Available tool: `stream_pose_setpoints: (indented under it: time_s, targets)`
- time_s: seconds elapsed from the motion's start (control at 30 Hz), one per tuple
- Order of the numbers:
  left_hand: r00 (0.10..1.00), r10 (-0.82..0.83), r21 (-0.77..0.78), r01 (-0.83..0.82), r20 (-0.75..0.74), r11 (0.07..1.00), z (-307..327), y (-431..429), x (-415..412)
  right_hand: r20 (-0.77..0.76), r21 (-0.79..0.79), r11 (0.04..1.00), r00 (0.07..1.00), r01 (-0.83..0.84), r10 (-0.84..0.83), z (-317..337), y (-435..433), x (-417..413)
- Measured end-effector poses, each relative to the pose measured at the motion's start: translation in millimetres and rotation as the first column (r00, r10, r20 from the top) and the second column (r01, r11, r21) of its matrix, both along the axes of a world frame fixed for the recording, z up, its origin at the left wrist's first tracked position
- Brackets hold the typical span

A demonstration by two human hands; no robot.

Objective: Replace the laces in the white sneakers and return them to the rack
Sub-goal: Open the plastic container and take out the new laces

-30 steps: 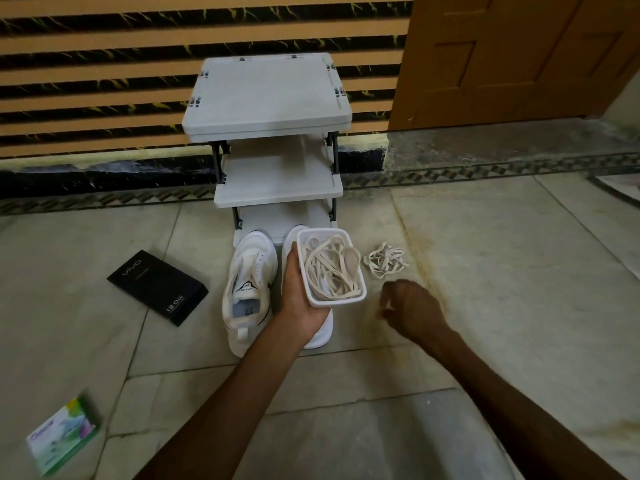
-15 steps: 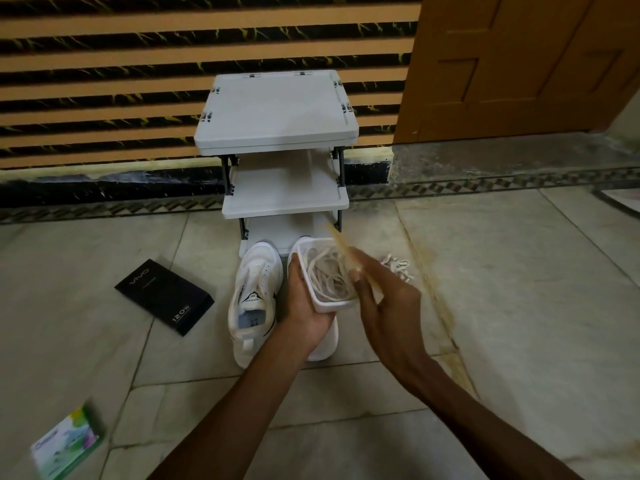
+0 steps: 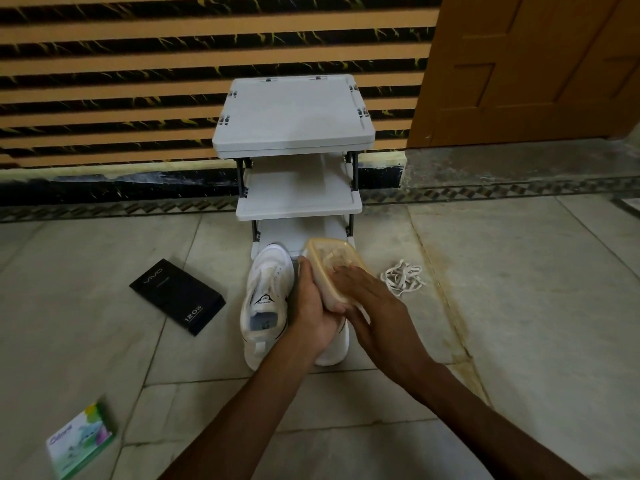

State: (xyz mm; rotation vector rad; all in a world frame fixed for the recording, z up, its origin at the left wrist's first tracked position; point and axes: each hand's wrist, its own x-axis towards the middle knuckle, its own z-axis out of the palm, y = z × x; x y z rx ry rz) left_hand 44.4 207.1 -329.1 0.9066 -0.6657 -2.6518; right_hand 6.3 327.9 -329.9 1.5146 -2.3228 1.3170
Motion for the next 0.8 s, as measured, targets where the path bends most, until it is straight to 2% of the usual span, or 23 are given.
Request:
stream_pose_setpoints:
  time_s: [0.13,0.23,0.3,0.33,0.37,0.4,0.43,0.5,0.53,0.57,0.6,0.63,0.67,0.73,0.8]
  targets:
    - [0.998,-0.014,-0.017,0.013,-0.062,1.000,6.8,-6.9,1.4,0.058,-0.041,0.999,0.998,-0.024,0.027,-5.4,1.6,-13.9]
    - [0.999,-0.013,-0.009,0.013,-0.029,1.000,10.9,-17.1,0.8,0.048,0.023,0.992,0.992,-0.121,0.120,-8.2,6.1,-25.7]
    - [1.000,0.007,-0.047,-0.007,-0.006,0.999,11.3,-18.1,-0.4,0.184,-0.002,0.996,0.979,-0.091,0.090,-7.1,5.4,-23.1]
    - [0.999,0.026,-0.070,-0.027,-0.023,0.997,13.3,-14.7,-1.4,0.312,-0.066,0.998,0.950,0.024,-0.002,-4.5,3.7,-19.8]
    - [0.998,0.046,-0.096,-0.050,-0.044,0.994,16.1,-9.6,-4.0,0.457,-0.117,0.972,0.880,0.204,-0.129,-0.8,1.7,-17.5]
    - [0.996,0.066,-0.131,-0.073,-0.055,0.989,17.8,-3.9,-6.1,0.606,-0.115,0.923,0.762,0.367,-0.228,4.8,-1.2,-16.5]
    - [0.995,0.080,-0.184,-0.090,-0.062,0.979,16.7,1.2,-8.7,0.758,-0.074,0.889,0.605,0.452,-0.244,10.6,-3.4,-18.2]
    - [0.991,0.113,-0.305,-0.129,-0.071,0.944,14.5,9.7,-12.4,0.967,0.021,0.901,0.221,0.433,-0.129,18.0,-5.6,-26.7]
    - [0.992,0.119,-0.369,-0.127,-0.045,0.921,12.7,11.7,-12.2,0.992,0.046,0.907,0.087,0.420,-0.091,22.7,-5.7,-29.6]
    - [0.994,0.108,-0.442,-0.092,0.010,0.892,11.5,11.4,-10.8,0.995,0.074,0.901,0.027,0.428,-0.095,25.0,-6.1,-32.5]
    - [0.992,0.091,-0.507,-0.032,0.091,0.861,13.5,9.1,-9.3,0.992,0.103,0.886,0.020,0.452,-0.126,25.9,-7.6,-34.0]
    - [0.980,0.069,-0.557,0.046,0.184,0.829,17.0,5.0,-7.8,0.983,0.128,0.865,0.053,0.486,-0.175,23.5,-9.5,-35.6]
    - [0.957,0.059,-0.593,0.128,0.284,0.795,19.8,-2.3,-7.4,0.964,0.140,0.841,0.123,0.523,-0.237,21.5,-11.2,-36.2]
    - [0.914,0.023,-0.612,0.253,0.406,0.749,27.1,-17.2,-10.0,0.871,0.107,0.821,0.345,0.561,-0.349,15.1,-11.5,-37.9]
    - [0.887,-0.003,-0.647,0.340,0.462,0.682,36.5,-24.7,-12.9,0.760,0.042,0.850,0.535,0.526,-0.368,15.7,-10.7,-35.0]
